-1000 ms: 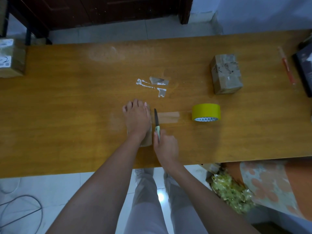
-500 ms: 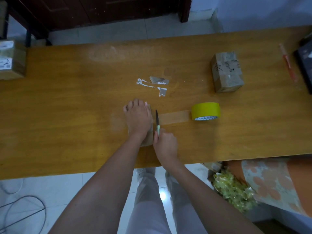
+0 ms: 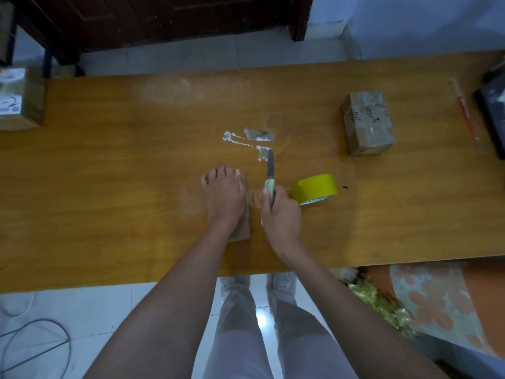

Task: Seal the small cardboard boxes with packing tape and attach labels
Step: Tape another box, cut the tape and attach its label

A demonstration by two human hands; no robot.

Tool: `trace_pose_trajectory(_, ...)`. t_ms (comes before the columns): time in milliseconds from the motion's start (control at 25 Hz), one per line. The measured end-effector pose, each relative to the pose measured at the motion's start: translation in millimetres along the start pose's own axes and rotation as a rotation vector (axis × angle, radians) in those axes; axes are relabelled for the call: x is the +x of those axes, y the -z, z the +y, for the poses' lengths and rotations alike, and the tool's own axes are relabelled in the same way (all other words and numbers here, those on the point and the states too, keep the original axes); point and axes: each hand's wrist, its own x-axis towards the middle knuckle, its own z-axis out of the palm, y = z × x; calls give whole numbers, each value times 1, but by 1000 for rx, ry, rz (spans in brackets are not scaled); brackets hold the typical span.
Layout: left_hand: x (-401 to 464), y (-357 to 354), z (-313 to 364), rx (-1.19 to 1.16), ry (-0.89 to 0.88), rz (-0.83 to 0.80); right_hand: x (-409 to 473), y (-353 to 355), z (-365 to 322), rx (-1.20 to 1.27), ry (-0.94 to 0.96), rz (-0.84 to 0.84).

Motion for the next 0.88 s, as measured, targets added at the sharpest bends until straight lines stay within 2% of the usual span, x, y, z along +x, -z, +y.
trace_pose_trajectory(120,0,1,1,10,-1,-11,-2,-5,-1,-74,18,-63)
trace_pose_trajectory(280,-1,5,-8,17,-30,-29,-36,-15,19,24,-68,-183)
trace_pose_trajectory(600,-5,7,-15,68,-16,-3,-50,-28,13,-18,29,-244)
trace_pose_trajectory(880,-3,2,-15,53,-3,33,-52,-37,13,-150,23,-264)
